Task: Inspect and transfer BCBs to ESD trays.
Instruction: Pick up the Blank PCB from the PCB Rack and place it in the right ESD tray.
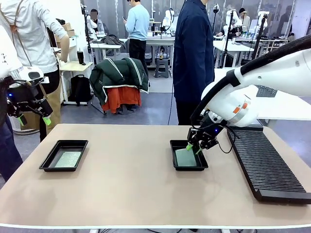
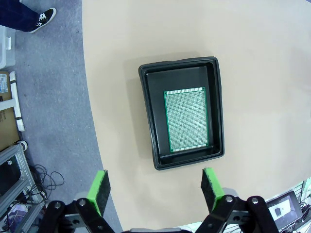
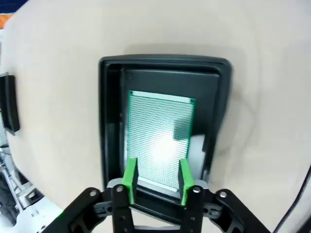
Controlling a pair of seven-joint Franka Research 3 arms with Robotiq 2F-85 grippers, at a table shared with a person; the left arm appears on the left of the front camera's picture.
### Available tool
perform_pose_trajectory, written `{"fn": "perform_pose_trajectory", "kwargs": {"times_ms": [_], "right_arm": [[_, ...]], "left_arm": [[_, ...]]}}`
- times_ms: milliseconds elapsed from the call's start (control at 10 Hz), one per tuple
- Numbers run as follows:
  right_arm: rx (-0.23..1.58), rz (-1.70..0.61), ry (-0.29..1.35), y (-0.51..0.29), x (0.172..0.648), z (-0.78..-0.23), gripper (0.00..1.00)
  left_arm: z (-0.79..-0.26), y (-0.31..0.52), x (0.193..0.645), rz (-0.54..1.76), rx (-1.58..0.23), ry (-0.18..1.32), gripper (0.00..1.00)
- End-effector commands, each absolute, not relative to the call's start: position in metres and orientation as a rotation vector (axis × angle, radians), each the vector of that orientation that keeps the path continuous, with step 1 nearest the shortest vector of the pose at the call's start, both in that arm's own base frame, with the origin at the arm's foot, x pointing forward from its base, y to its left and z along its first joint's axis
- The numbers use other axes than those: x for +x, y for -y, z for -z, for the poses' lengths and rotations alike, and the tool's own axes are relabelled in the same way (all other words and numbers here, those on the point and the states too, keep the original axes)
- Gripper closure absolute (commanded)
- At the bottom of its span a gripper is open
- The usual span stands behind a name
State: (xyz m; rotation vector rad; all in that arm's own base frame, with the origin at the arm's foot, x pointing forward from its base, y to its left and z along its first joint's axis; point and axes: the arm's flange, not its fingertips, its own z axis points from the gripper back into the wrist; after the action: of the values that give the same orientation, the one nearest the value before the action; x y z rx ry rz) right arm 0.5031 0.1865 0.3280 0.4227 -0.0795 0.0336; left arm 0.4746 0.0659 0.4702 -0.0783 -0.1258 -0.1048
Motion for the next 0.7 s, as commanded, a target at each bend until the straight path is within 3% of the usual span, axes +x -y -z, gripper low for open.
{"fn": "perform_pose_trajectory", "kwargs": {"times_ms": [0, 100, 200, 300, 400, 500, 600], "right_arm": [[0.311, -0.005, 0.058, -0.192, 0.495, -0.349, 0.42], [0.276, -0.001, 0.054, -0.189, 0.493, -0.357, 0.43], [0.250, 0.002, 0.052, -0.185, 0.490, -0.365, 0.34], [0.234, 0.004, 0.048, -0.180, 0.487, -0.372, 0.35], [0.223, 0.001, 0.051, -0.176, 0.486, -0.377, 0.26], [0.206, -0.005, 0.047, -0.173, 0.486, -0.380, 0.27], [0.198, -0.012, 0.040, -0.171, 0.486, -0.382, 0.18]], "left_arm": [[-0.468, -0.065, 0.474, 0.102, -0.079, 0.138, 0.00], [-0.468, -0.065, 0.474, 0.102, -0.079, 0.138, 0.00], [-0.468, -0.065, 0.474, 0.102, -0.079, 0.138, 0.00], [-0.468, -0.065, 0.474, 0.102, -0.079, 0.138, 0.00], [-0.468, -0.065, 0.474, 0.102, -0.079, 0.138, 0.00], [-0.468, -0.065, 0.474, 0.102, -0.079, 0.138, 0.00], [-0.468, -0.065, 0.474, 0.102, -0.079, 0.138, 0.00]]}}
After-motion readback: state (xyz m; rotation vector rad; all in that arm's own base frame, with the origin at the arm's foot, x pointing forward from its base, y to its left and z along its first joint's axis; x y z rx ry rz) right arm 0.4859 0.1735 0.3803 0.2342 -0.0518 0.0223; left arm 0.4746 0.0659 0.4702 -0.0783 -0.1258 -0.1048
